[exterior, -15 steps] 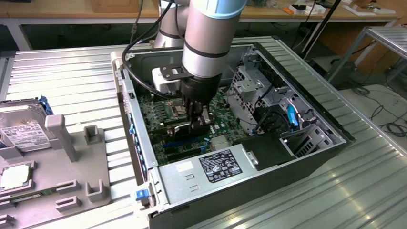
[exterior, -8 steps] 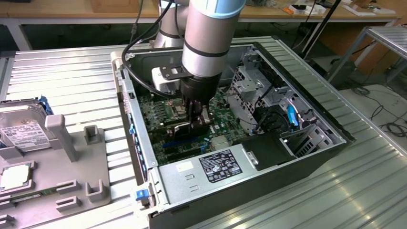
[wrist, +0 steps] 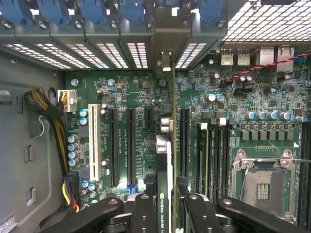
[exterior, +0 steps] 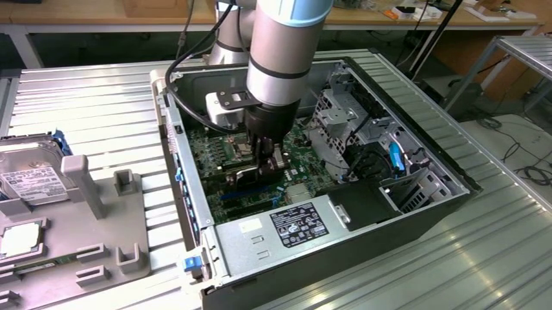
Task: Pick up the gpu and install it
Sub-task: 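Insert the gpu into the slot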
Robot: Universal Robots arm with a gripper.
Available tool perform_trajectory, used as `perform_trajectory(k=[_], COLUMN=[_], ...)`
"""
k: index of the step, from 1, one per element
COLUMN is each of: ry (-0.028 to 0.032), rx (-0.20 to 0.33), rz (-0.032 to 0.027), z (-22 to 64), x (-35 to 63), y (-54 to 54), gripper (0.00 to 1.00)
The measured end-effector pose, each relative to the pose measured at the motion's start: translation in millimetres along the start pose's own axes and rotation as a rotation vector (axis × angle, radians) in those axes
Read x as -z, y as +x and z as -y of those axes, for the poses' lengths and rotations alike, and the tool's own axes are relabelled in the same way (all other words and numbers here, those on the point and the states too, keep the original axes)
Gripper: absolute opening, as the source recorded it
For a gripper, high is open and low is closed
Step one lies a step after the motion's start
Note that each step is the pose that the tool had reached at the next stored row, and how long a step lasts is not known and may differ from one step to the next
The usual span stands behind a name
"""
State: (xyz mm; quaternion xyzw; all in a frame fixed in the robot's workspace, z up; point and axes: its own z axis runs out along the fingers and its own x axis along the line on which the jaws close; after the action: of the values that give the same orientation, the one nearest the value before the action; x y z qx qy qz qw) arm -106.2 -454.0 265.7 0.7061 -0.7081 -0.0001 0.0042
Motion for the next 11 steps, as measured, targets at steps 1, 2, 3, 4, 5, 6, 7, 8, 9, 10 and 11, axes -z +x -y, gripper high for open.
perform_trajectory(k=[1, 2, 3, 4, 5, 6, 7, 8, 9, 10, 11], ry=[0.0001, 0.0001, 0.0001, 0.0001, 0.0001, 0.0001, 0.0002, 0.0002, 0.0002, 0.0002, 0.0002], rx=[0.000, 0.000, 0.000, 0.000, 0.000, 0.000, 0.000, 0.000, 0.000, 0.000, 0.000], rz=[0.0001, 0.0003, 0.0003, 0.0003, 0.0003, 0.0003, 0.0003, 0.0003, 0.0003, 0.0004, 0.0004], z=[0.0, 0.0, 0.0, 0.0, 0.0, 0.0, -0.1, -0.1, -0.1, -0.2, -0.2], x=[-0.1, -0.2, -0.2, -0.2, -0.2, -0.2, -0.2, -0.2, -0.2, -0.2, -0.2], y=[0.0, 0.0, 0.0, 0.0, 0.0, 0.0, 0.0, 0.0, -0.1, -0.1, -0.2], gripper=[0.27, 0.27, 0.27, 0.27, 0.27, 0.27, 0.27, 0.27, 0.27, 0.27, 0.27])
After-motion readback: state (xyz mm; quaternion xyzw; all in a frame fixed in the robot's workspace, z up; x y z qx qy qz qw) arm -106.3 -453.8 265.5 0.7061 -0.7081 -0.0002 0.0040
